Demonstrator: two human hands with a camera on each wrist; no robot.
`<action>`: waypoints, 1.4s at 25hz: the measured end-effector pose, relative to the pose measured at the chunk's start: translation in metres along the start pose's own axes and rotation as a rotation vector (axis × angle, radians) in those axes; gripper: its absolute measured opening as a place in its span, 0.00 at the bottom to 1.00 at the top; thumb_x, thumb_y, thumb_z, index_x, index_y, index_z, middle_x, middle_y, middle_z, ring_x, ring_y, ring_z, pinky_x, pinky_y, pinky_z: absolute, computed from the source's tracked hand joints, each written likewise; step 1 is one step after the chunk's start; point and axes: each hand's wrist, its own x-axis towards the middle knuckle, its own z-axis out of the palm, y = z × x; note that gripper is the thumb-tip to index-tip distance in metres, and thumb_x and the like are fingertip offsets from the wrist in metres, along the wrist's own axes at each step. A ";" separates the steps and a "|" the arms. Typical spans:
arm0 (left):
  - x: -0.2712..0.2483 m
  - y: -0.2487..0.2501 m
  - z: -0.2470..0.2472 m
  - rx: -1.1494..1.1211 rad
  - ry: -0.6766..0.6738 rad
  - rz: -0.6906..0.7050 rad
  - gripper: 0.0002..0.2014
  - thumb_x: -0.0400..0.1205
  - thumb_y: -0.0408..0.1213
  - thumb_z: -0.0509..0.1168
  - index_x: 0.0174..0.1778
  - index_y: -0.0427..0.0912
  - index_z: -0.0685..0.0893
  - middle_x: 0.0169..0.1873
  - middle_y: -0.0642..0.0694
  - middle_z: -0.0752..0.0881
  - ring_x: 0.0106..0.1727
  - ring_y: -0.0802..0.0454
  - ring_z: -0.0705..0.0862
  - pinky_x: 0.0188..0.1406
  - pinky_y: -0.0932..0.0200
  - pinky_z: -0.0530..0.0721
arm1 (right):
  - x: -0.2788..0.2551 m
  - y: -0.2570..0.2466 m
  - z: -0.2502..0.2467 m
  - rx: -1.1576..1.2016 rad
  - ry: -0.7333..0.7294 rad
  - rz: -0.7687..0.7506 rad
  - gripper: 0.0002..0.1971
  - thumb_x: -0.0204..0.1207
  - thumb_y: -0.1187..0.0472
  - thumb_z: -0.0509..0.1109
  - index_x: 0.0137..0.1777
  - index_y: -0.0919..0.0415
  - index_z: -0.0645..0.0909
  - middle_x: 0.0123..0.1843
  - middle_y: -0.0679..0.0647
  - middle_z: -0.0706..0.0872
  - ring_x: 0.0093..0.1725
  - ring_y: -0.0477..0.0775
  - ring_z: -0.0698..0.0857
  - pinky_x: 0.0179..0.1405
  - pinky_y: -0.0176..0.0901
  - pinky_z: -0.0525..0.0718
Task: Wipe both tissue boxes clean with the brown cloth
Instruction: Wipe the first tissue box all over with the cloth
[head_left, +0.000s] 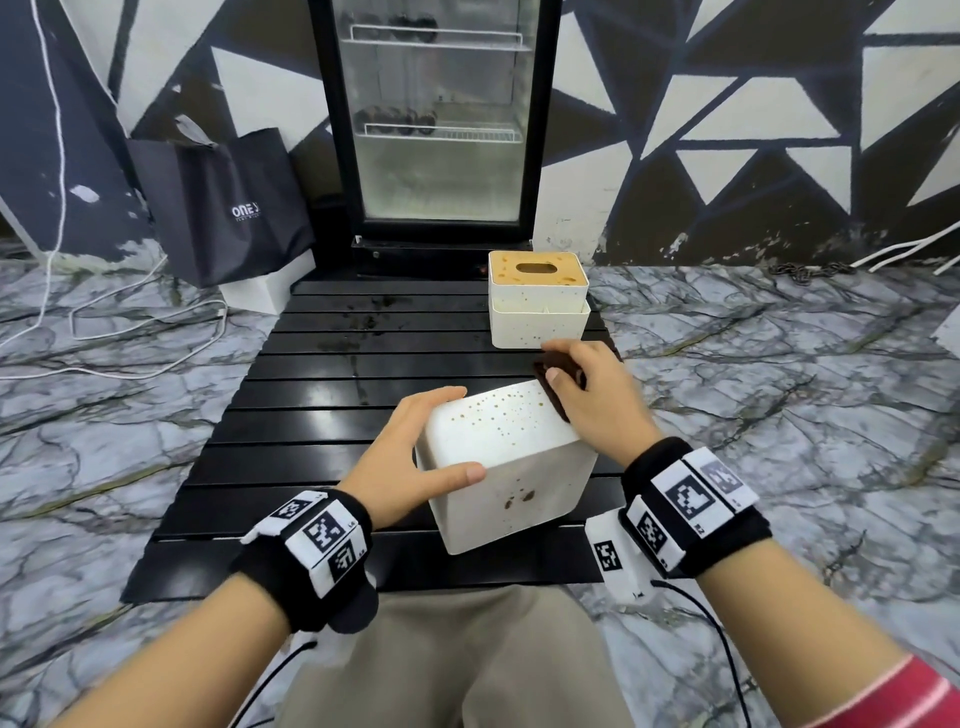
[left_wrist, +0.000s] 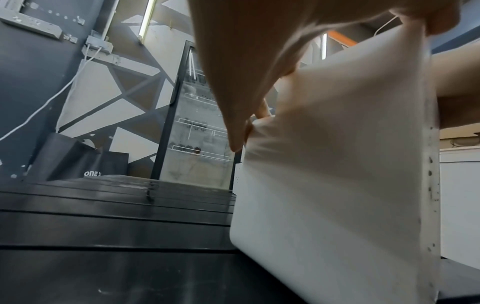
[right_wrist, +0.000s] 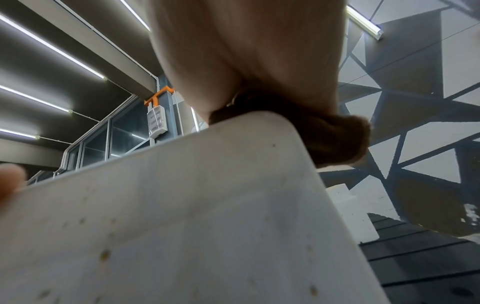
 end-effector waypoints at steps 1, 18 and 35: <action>0.001 -0.001 0.002 -0.021 0.019 -0.009 0.36 0.57 0.64 0.69 0.62 0.74 0.66 0.66 0.67 0.70 0.65 0.76 0.68 0.62 0.78 0.66 | -0.003 0.001 0.003 0.006 0.012 -0.008 0.17 0.80 0.61 0.60 0.68 0.51 0.74 0.66 0.53 0.75 0.66 0.59 0.73 0.69 0.51 0.72; 0.007 -0.007 0.004 -0.099 0.016 -0.003 0.31 0.57 0.59 0.72 0.57 0.74 0.71 0.64 0.57 0.74 0.66 0.58 0.74 0.70 0.54 0.72 | -0.024 0.014 0.007 0.022 0.067 -0.075 0.17 0.80 0.62 0.58 0.67 0.47 0.74 0.63 0.48 0.74 0.64 0.55 0.72 0.67 0.46 0.71; 0.009 -0.010 0.009 -0.128 0.052 0.005 0.31 0.56 0.61 0.72 0.54 0.83 0.70 0.63 0.64 0.73 0.68 0.54 0.72 0.72 0.51 0.71 | -0.020 0.000 -0.002 -0.282 -0.056 -0.153 0.18 0.81 0.62 0.57 0.69 0.50 0.72 0.67 0.51 0.74 0.65 0.57 0.69 0.60 0.36 0.62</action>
